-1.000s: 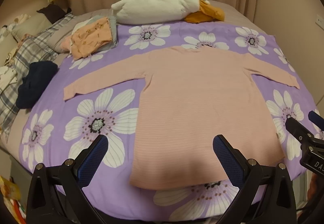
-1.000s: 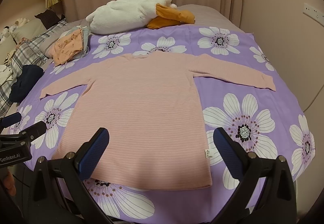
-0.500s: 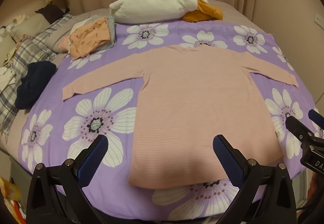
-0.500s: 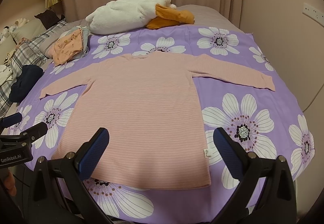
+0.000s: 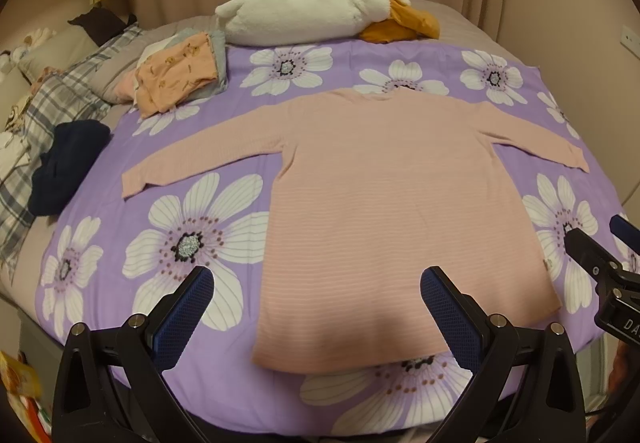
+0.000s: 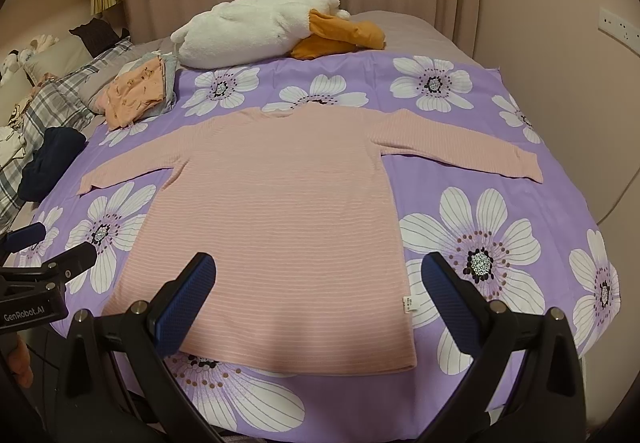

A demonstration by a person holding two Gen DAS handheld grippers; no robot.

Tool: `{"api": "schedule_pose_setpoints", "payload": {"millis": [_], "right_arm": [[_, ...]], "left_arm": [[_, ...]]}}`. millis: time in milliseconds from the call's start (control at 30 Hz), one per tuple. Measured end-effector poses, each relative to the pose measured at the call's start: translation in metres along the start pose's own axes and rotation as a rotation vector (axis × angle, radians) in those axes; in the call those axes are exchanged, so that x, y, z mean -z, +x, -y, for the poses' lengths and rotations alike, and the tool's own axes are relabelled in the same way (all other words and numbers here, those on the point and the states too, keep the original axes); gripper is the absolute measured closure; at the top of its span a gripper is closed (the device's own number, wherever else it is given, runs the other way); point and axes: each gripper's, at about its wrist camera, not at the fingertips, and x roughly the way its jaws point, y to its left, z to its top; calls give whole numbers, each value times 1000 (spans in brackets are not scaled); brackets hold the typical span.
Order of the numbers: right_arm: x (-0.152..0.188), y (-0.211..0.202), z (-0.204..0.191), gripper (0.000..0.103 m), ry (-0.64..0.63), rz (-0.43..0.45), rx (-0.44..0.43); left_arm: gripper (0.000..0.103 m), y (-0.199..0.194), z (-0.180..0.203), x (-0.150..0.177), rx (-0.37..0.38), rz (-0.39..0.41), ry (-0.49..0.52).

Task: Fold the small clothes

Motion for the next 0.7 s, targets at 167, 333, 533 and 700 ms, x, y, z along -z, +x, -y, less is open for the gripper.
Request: {"api": "schedule_pose_setpoints", "payload": {"millis": [167, 333, 533, 700], "right_arm": [[0, -1, -1, 0, -1, -1, 1], [0, -1, -2, 0, -3, 0, 1], [0, 0, -3, 0, 1, -3, 1], [3, 2, -4, 0, 11, -9, -1]], "left_arm": [[1, 0, 0, 0, 1, -1, 2], [1, 0, 0, 0, 2, -2, 0], [1, 0, 0, 0, 2, -4, 3], [1, 2, 0, 1, 2, -6, 5]]}}
